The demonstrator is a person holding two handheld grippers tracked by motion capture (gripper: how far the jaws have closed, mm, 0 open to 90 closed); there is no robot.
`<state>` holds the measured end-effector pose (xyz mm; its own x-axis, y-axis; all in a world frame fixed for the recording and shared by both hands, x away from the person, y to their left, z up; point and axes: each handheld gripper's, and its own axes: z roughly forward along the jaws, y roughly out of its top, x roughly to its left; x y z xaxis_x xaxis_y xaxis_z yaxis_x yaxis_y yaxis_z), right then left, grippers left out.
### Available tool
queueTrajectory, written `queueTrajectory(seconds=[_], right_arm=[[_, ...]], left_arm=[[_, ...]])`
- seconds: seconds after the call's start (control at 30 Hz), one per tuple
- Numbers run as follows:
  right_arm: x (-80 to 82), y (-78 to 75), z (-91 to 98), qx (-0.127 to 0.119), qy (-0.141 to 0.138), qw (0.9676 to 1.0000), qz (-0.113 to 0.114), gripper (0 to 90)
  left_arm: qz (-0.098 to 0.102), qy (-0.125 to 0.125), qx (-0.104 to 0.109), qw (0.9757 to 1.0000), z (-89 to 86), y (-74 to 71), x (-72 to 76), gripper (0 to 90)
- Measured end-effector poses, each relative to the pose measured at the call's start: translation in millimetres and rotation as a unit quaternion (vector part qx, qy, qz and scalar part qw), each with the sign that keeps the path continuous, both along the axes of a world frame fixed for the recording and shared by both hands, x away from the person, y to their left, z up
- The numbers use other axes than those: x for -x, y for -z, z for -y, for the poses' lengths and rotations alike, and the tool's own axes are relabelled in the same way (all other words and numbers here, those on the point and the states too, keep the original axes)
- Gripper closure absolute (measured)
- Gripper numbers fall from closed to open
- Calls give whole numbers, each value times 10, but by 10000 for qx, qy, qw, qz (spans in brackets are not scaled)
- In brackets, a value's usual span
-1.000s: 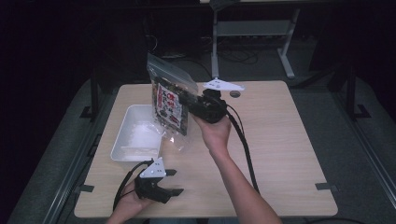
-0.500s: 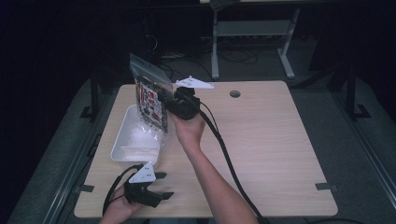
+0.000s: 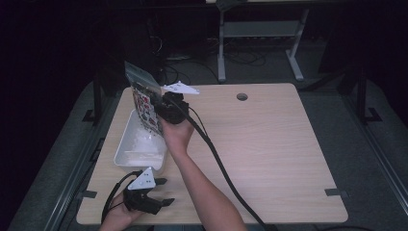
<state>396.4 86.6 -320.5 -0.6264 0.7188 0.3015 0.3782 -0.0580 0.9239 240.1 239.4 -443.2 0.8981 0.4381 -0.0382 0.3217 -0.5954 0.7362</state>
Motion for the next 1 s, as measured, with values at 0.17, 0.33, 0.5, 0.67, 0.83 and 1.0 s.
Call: queueTrajectory(seconds=[0.17, 0.33, 0.5, 0.67, 0.83, 1.0], right_arm=[[-22, 60, -86, 31, 85, 9999, 105, 762], [-23, 126, -169, 125, 111, 9995, 271, 762], [11, 186, -213, 259, -7, 9988, 417, 755], [5, 154, -185, 403, -447, 9974, 402, 576], [-92, 166, -142, 568, -689, 9959, 128, 566], [-211, 244, -198, 863, -805, 9929, -166, 626]], left_arm=[[1, -47, 32, 10000, -29, -5, -16, 274], [-8, -32, 25, 10000, -26, 3, -17, 273], [11, -85, 61, 9999, -41, -11, -15, 270], [26, -118, 102, 9999, -53, -18, -15, 267], [28, -129, 104, 9999, -42, -17, -24, 267], [62, -149, 96, 9998, -65, -31, -29, 264]])
